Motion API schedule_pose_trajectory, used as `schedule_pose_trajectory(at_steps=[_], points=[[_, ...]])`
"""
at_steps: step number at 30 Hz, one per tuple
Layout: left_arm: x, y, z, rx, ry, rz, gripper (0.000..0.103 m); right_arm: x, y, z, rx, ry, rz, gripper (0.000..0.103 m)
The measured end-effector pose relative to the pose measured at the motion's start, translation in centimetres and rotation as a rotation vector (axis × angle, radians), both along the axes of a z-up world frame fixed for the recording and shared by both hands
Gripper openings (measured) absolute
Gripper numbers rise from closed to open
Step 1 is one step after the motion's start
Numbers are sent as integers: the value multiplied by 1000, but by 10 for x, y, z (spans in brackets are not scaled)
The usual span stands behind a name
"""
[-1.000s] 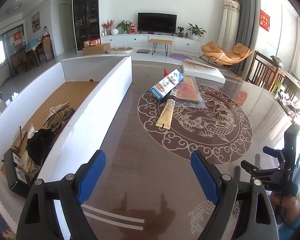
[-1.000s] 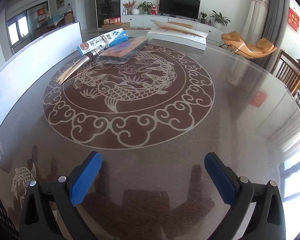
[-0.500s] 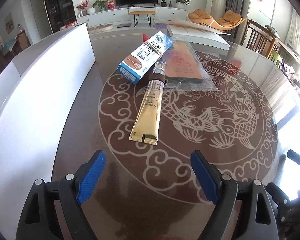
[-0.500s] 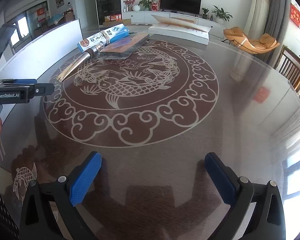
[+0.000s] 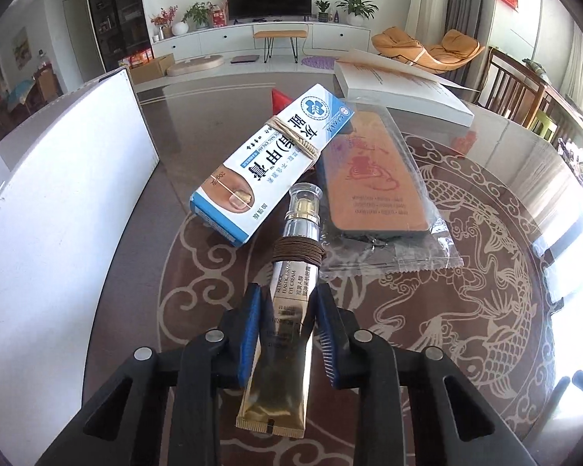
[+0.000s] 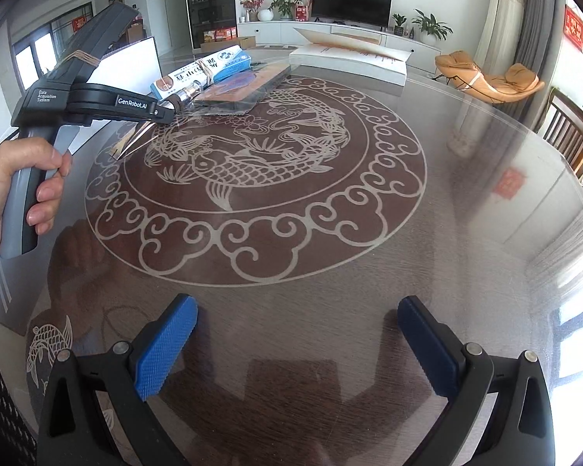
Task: Organize objects
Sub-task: 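Grasp the gold cream tube at its brown band with the left tool, then reach the right tool to the blue-and-white nail cream box and grasp it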
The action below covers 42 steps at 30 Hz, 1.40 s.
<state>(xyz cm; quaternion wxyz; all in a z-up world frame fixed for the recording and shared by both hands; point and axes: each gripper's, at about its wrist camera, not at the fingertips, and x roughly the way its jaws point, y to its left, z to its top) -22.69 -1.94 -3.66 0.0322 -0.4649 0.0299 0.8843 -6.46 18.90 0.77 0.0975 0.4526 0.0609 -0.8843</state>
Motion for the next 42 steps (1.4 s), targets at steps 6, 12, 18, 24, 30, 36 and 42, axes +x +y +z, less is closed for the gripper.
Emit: schedule_pose_trajectory(at_steps=[6, 12, 18, 24, 30, 36, 42], points=[[83, -18, 2, 36, 13, 63, 26, 0, 0, 0, 0, 0, 0, 103], [156, -29, 1, 5, 32, 112, 35, 0, 0, 0, -1, 0, -1, 103], [151, -51, -5, 23, 20, 183, 87, 0, 0, 0, 0, 0, -1, 103], [148, -47, -9, 16, -2, 137, 103, -1, 0, 0, 0, -1, -1, 103], [147, -46, -9, 16, -3, 135, 103, -1, 0, -1, -1, -1, -1, 103], [148, -46, -9, 16, -3, 135, 103, -1, 0, -1, -1, -1, -1, 103], [148, -46, -8, 16, -4, 135, 103, -1, 2, -1, -8, -5, -7, 103]])
